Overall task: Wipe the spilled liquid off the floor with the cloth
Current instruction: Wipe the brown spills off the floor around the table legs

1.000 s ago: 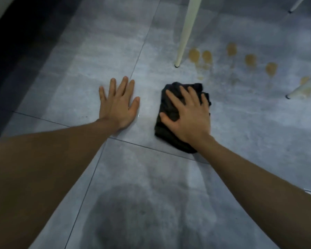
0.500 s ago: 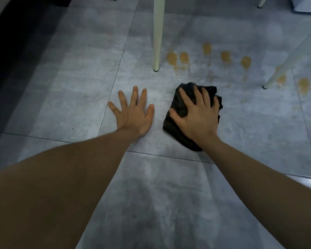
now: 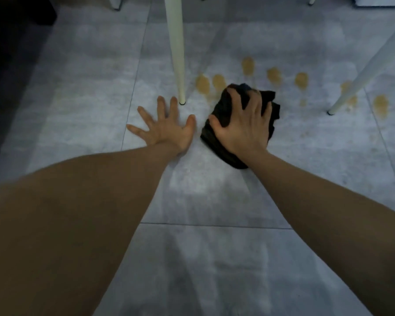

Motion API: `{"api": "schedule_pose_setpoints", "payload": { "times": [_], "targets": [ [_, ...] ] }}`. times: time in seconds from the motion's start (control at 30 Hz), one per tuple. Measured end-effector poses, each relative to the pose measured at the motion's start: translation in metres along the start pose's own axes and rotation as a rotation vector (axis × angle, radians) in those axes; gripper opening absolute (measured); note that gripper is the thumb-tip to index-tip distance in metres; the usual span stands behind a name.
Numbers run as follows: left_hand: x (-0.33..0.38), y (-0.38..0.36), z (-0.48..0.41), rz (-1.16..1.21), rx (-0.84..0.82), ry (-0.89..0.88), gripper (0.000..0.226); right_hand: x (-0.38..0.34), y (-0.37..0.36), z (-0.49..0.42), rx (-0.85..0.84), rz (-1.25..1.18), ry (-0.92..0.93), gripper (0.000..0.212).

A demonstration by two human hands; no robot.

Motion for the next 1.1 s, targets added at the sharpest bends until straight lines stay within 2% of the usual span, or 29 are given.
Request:
{"api": "schedule_pose_setpoints", "payload": {
  "times": [0.17,0.23,0.33,0.4,0.47,0.53,0.63,0.73,0.83,0.9,0.97,1.0,1.1],
  "targets": [
    [0.006,-0.005,-0.017,-0.055,0.067,0.034,0.083,-0.009,-0.008,-0.001,-0.005,0.008,0.217,0.071],
    [0.006,-0.006,-0.017,-0.055,0.069,0.036,0.083,0.006,-0.003,-0.004,-0.003,0.043,0.229,0.069],
    [0.006,-0.006,-0.018,-0.067,0.078,0.036,0.084,0.005,0.003,-0.024,-0.160,0.184,0.111,0.070],
    [0.007,-0.007,-0.019,-0.070,0.083,0.034,0.084,-0.006,0.000,-0.035,-0.235,0.156,-0.039,0.067],
    [0.006,-0.008,-0.018,-0.055,0.083,0.029,0.084,-0.015,-0.004,-0.035,-0.211,0.037,-0.166,0.066],
    [0.006,-0.009,-0.020,-0.049,0.091,0.026,0.083,-0.022,-0.013,-0.041,-0.125,0.028,-0.170,0.067],
    [0.004,-0.009,-0.020,-0.076,0.094,0.032,0.080,-0.050,-0.026,-0.080,-0.136,0.004,-0.087,0.065],
    [0.005,-0.010,-0.020,-0.095,0.085,0.017,0.076,-0.070,-0.035,-0.093,-0.162,0.036,0.110,0.065],
    [0.004,-0.009,-0.021,-0.071,0.083,0.003,0.075,-0.048,-0.031,-0.078,-0.130,0.054,0.260,0.064],
    [0.005,-0.009,-0.021,-0.080,0.089,0.005,0.073,-0.034,-0.030,-0.091,-0.128,0.075,0.190,0.064],
    [0.006,-0.009,-0.020,-0.089,0.093,0.005,0.071,-0.045,-0.037,-0.116,-0.144,0.067,0.075,0.065],
    [0.006,-0.009,-0.021,-0.086,0.094,0.003,0.071,-0.058,-0.042,-0.126,-0.147,0.071,0.080,0.065],
    [0.004,-0.009,-0.021,-0.088,0.099,0.005,0.070,-0.083,-0.049,-0.132,-0.189,0.025,0.393,0.060]
  ]
}}
Point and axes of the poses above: each hand's wrist, its own z-axis away from the middle knuckle, its own y-axis out of the back of the hand, x = y × z, the point moved 4 cm from there along -z, towards the middle knuckle, and after that the axes turned 3 degrees about -y, right-handed, at the moved point
